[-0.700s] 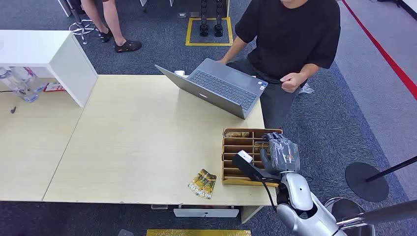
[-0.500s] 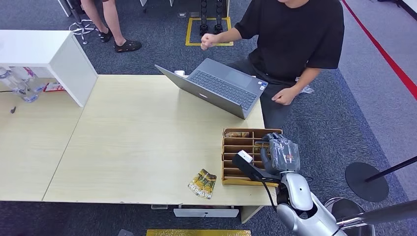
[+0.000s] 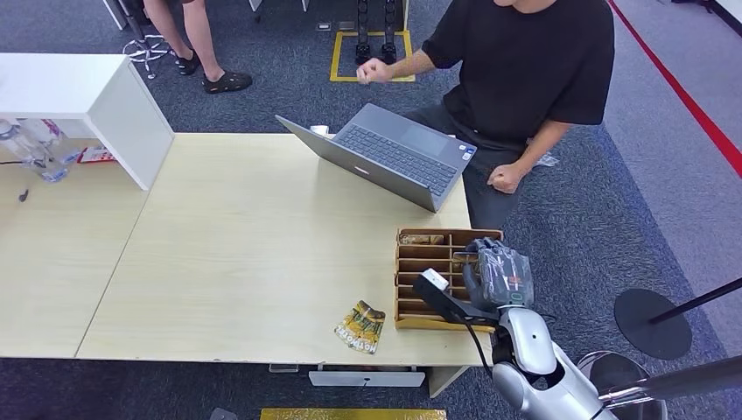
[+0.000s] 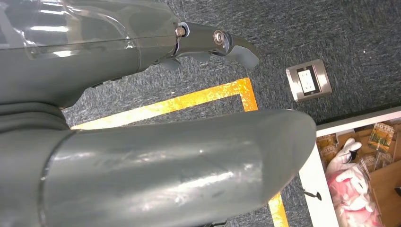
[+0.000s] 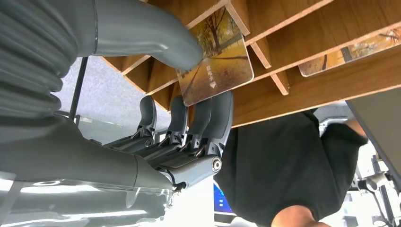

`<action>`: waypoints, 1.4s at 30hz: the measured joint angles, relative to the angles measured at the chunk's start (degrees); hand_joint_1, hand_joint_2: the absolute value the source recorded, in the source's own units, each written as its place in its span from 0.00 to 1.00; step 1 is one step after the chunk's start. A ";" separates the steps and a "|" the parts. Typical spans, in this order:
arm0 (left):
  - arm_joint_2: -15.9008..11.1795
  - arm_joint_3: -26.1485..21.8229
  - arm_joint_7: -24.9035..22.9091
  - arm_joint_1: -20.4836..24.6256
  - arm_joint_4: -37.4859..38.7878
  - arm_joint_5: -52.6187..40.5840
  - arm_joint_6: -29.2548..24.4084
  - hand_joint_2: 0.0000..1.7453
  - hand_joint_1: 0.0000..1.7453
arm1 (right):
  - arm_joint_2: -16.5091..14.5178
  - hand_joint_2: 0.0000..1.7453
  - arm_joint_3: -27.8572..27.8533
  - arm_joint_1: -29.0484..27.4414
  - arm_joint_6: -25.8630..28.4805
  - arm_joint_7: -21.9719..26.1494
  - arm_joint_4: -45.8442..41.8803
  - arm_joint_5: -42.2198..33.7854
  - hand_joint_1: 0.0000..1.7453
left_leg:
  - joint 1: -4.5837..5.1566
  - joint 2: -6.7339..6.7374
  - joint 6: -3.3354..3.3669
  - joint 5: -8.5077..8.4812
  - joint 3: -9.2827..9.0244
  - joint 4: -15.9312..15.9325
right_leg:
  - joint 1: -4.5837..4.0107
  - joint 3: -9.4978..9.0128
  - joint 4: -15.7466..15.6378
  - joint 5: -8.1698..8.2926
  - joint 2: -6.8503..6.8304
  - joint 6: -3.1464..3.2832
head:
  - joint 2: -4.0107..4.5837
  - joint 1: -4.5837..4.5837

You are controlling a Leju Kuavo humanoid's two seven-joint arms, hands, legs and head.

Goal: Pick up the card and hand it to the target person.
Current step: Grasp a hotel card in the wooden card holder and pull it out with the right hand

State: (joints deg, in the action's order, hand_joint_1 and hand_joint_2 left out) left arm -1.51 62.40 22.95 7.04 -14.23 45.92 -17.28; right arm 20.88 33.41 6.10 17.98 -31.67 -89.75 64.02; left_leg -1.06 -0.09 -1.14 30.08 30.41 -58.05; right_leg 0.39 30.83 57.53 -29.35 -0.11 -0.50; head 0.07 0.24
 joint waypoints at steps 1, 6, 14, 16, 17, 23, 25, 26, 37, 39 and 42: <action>0.00 0.00 0.00 0.00 0.00 -0.01 -0.02 0.00 0.00 | -0.02 1.00 0.02 0.00 -0.08 0.00 0.01 0.00 0.59 | 0.00 0.00 0.00 0.00 0.00 0.00 | 0.00 0.00 0.00 0.00 0.00 0.00 | 0.00 0.00; 0.00 0.00 0.00 0.00 0.00 -0.04 -0.05 0.00 0.00 | -0.05 1.00 0.10 0.01 -0.57 0.00 0.01 0.08 0.61 | 0.00 0.00 0.00 0.00 0.00 0.00 | 0.00 0.00 0.00 0.00 0.00 0.00 | 0.00 -0.01; 0.00 0.00 -0.03 0.00 0.00 -0.07 -0.05 0.00 0.00 | -0.05 1.00 0.18 0.11 -1.38 0.00 0.03 0.35 0.74 | 0.00 0.00 0.00 0.00 0.00 0.00 | 0.00 0.00 0.00 0.00 0.00 0.00 | 0.00 -0.01; 0.00 0.00 -0.02 0.00 0.00 -0.07 -0.05 0.00 0.00 | -0.05 1.00 0.19 0.23 -1.42 0.00 0.03 0.35 0.78 | 0.00 0.00 0.00 0.00 0.00 0.00 | 0.00 0.00 0.00 0.00 0.00 0.00 | 0.00 -0.01; 0.00 0.00 -0.02 0.00 0.00 -0.07 -0.05 0.00 0.00 | -0.05 1.00 0.20 0.29 -1.44 0.00 0.03 0.36 0.81 | 0.00 0.00 0.00 0.00 0.00 0.00 | 0.00 0.00 0.00 0.00 0.00 0.00 | 0.00 -0.01; 0.00 0.00 -0.03 0.00 -0.01 -0.19 -0.05 0.00 0.00 | -0.05 1.00 0.22 0.39 -1.23 -0.13 0.03 0.69 0.89 | 0.00 0.00 0.00 0.00 0.00 0.00 | 0.00 0.00 0.00 0.00 0.00 0.00 | 0.00 0.00; 0.00 0.00 -0.03 0.00 0.00 -0.22 -0.05 0.00 0.00 | -0.05 1.00 0.24 0.39 -1.11 -0.13 0.03 0.84 0.89 | 0.00 0.00 0.00 0.00 0.00 0.00 | 0.00 0.00 0.00 0.00 0.00 0.00 | 0.00 0.00; 0.00 0.00 -0.03 0.00 0.00 -0.23 -0.05 0.00 0.00 | -0.05 1.00 0.24 0.39 -1.07 -0.13 0.02 0.97 0.89 | 0.00 0.00 0.00 0.00 0.00 0.00 | 0.00 0.00 0.00 0.00 0.00 0.00 | 0.00 0.00; 0.00 0.00 0.04 0.00 0.00 -0.24 -0.05 0.00 0.00 | 0.17 1.00 -0.01 0.50 -0.98 -0.64 -0.74 3.42 0.89 | 0.00 0.00 0.00 0.00 0.00 -0.01 | 0.00 0.00 0.00 0.00 0.00 0.00 | 0.00 -0.01; -0.01 0.00 0.07 0.00 0.00 -0.24 -0.05 0.00 0.00 | 0.34 1.00 -0.10 0.50 -1.12 -0.82 -1.36 4.07 0.90 | 0.00 0.00 0.00 0.00 0.00 -0.01 | 0.00 0.00 0.00 0.00 0.00 0.00 | 0.00 -0.01; -0.02 0.00 0.11 0.00 -0.01 -0.24 -0.05 0.00 0.00 | 0.57 1.00 -0.17 0.49 -1.50 -1.07 -2.48 5.02 0.94 | 0.00 0.00 0.00 0.00 -0.01 -0.01 | 0.00 0.00 0.00 0.00 0.00 0.00 | 0.00 0.00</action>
State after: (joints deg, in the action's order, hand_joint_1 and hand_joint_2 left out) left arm -1.53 62.40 23.06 7.04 -14.24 45.68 -17.33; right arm 21.45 33.24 6.59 16.48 -32.74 -92.23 69.04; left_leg -1.06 -0.09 -1.14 30.08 30.41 -58.06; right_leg 0.39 30.83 57.53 -29.35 -0.11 -0.50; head 0.07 0.24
